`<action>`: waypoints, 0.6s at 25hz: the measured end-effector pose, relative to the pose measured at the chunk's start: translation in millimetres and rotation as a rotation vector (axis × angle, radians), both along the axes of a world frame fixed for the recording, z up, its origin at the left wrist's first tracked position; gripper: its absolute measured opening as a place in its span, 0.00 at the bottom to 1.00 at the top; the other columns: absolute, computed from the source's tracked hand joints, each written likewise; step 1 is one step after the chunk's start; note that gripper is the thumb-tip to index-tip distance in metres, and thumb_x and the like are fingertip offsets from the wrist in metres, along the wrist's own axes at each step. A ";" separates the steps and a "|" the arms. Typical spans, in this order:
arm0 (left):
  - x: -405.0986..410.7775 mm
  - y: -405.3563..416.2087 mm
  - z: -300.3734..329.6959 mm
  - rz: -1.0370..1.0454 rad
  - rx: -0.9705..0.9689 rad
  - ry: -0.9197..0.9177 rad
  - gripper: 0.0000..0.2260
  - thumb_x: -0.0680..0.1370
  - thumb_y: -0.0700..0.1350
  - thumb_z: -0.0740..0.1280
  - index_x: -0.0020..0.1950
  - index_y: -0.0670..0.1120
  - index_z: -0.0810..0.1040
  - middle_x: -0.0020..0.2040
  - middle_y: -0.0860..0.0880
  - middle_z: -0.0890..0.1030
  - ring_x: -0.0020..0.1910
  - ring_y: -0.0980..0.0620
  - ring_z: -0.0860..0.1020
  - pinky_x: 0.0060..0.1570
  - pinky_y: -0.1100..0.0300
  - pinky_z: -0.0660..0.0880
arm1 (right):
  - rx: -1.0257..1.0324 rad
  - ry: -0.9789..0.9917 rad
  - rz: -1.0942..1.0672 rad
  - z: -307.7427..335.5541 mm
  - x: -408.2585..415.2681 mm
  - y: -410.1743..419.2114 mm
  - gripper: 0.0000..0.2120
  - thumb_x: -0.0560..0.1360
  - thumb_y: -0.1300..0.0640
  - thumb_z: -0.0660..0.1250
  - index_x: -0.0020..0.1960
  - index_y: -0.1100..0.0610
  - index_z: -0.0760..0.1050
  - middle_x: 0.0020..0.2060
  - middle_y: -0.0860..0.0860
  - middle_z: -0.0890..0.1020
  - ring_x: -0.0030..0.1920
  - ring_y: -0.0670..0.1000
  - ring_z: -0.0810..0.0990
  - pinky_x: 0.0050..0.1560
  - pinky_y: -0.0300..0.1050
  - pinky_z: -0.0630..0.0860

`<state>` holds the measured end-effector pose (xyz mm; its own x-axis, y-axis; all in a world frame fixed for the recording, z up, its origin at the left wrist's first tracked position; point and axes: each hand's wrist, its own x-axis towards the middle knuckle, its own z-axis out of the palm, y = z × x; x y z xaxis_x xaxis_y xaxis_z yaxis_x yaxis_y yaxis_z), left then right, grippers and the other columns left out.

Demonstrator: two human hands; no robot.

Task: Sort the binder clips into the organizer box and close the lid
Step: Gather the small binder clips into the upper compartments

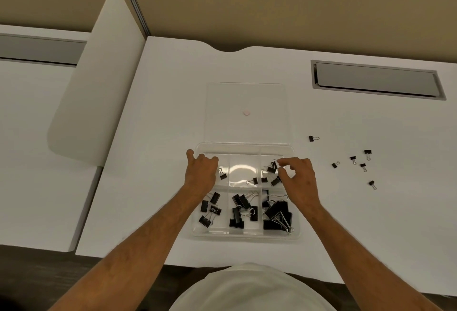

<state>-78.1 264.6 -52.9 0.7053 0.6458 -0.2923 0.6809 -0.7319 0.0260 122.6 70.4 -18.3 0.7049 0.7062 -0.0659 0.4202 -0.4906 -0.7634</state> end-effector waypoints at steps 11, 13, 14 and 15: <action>8.0 -33.9 62.8 0.019 -0.163 -0.562 0.19 0.75 0.50 0.70 0.63 0.55 0.69 0.47 0.58 0.81 0.54 0.59 0.76 0.67 0.51 0.51 | -0.029 0.670 0.104 27.8 -47.7 68.0 0.05 0.75 0.55 0.70 0.46 0.54 0.84 0.37 0.53 0.86 0.33 0.50 0.79 0.35 0.47 0.78; 6.2 -35.5 55.9 0.020 -0.155 -0.569 0.19 0.75 0.50 0.71 0.64 0.55 0.70 0.48 0.58 0.80 0.56 0.59 0.75 0.67 0.51 0.52 | -0.058 0.639 0.095 25.1 -47.2 71.2 0.05 0.73 0.57 0.70 0.43 0.56 0.84 0.35 0.53 0.86 0.31 0.49 0.78 0.33 0.45 0.77; 4.2 -33.7 51.3 0.039 -0.156 -0.569 0.19 0.75 0.50 0.71 0.64 0.56 0.70 0.50 0.59 0.80 0.58 0.59 0.73 0.67 0.51 0.51 | -0.083 0.606 0.070 22.3 -43.7 71.5 0.05 0.73 0.58 0.70 0.41 0.56 0.84 0.35 0.53 0.85 0.30 0.48 0.78 0.32 0.44 0.77; 1.5 -30.6 46.6 0.068 -0.153 -0.561 0.18 0.75 0.50 0.71 0.63 0.56 0.72 0.53 0.59 0.78 0.60 0.59 0.72 0.67 0.52 0.51 | -0.120 0.551 0.038 17.7 -38.8 70.9 0.05 0.72 0.58 0.70 0.40 0.56 0.84 0.34 0.52 0.85 0.30 0.47 0.78 0.33 0.43 0.77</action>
<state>-76.6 234.1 -6.3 0.7372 0.6753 0.0207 0.5780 -0.6463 0.4983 83.8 141.4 -0.6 0.5179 0.6949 -0.4988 -0.0061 -0.5801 -0.8145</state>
